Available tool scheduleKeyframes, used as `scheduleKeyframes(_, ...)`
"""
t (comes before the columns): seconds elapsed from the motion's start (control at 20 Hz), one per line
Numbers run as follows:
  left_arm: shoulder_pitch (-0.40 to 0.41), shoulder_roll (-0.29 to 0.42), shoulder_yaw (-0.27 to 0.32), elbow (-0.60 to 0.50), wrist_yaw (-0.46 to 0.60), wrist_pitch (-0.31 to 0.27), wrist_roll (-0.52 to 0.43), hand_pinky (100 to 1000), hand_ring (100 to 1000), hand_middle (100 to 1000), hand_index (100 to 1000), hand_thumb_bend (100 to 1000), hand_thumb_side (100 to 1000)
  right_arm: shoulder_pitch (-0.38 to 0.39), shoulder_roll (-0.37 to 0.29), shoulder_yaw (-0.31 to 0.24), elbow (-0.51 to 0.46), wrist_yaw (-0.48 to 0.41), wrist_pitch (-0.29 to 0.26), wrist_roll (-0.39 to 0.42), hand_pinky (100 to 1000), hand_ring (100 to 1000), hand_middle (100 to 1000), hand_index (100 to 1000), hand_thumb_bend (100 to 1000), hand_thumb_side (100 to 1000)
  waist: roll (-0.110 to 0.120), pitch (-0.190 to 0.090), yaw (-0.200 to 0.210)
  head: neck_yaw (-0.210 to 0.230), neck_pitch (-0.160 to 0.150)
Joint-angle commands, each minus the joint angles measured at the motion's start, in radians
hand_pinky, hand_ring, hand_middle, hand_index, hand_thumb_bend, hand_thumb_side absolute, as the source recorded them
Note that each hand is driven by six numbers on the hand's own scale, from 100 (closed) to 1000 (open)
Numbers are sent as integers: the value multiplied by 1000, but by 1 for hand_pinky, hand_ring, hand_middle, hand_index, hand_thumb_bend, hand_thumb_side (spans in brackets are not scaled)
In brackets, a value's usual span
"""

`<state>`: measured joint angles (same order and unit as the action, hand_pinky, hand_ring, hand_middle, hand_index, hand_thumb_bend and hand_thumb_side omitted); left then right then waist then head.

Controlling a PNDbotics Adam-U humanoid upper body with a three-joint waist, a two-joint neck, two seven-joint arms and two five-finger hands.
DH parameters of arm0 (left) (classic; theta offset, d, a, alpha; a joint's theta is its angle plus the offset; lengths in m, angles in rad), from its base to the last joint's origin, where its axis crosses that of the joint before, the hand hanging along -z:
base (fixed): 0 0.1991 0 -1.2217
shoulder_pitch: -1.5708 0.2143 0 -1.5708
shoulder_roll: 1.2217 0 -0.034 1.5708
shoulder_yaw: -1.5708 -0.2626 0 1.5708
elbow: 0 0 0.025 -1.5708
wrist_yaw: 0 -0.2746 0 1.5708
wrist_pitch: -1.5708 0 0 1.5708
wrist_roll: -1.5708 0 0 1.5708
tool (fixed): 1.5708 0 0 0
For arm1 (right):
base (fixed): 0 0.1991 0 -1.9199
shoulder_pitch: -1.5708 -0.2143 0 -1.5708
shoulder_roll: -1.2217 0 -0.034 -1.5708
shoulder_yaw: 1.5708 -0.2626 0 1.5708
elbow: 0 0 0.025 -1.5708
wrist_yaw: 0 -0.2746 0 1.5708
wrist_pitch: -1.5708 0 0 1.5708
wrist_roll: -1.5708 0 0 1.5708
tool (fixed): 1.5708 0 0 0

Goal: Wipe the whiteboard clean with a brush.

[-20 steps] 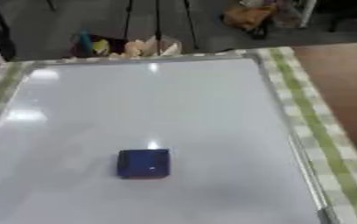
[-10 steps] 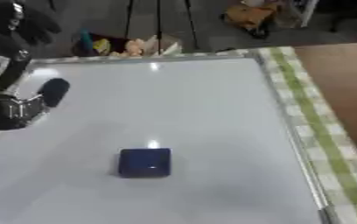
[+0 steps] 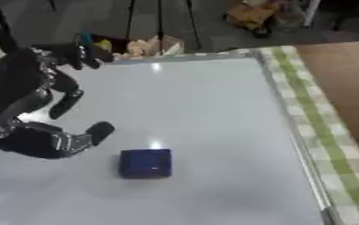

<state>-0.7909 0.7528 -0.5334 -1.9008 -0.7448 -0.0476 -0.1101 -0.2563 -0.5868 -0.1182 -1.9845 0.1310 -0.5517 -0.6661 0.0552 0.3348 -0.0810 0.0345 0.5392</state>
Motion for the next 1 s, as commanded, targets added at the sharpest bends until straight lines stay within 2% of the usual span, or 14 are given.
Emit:
scheduleKeyframes(0.05, -37, -13, -36, 37, -36, -12, -49, 623, 682, 823, 275, 316, 821, -11, -19, -1, -15, -6, -13, -3, 708, 692, 586, 764, 100, 777, -3, -24, -3, 7, 4)
scheduleKeyframes(0.35, -70, -46, -86, 74, 8, 11, -142, 644, 722, 830, 290, 318, 781, -14, -14, 5, -15, -9, -12, 6, 708, 692, 585, 765, 100, 778, -1, -21, -7, 11, 2)
scheduleKeyframes(0.55, -81, -59, -100, 86, 53, 53, -199, 636, 728, 822, 245, 344, 728, -17, -10, 9, -15, -10, -10, 12, 709, 691, 583, 765, 100, 778, 0, -19, -8, 14, 1)
scheduleKeyframes(0.65, -86, -60, -108, 87, 68, 80, -230, 633, 727, 819, 252, 353, 708, -17, -8, 12, -15, -9, -9, 15, 709, 691, 582, 765, 100, 779, 0, -18, -9, 14, 1)
scheduleKeyframes(0.8, -94, -58, -124, 86, 103, 114, -275, 639, 733, 812, 286, 347, 719, -17, -5, 16, -15, -8, -8, 20, 710, 690, 581, 766, 100, 779, 1, -16, -11, 16, 3)
scheduleKeyframes(1.0, -101, -57, -123, 67, 146, 141, -334, 640, 730, 781, 339, 390, 753, -18, -1, 20, -15, -7, -5, 25, 710, 689, 578, 766, 100, 780, 1, -15, -11, 17, 1)
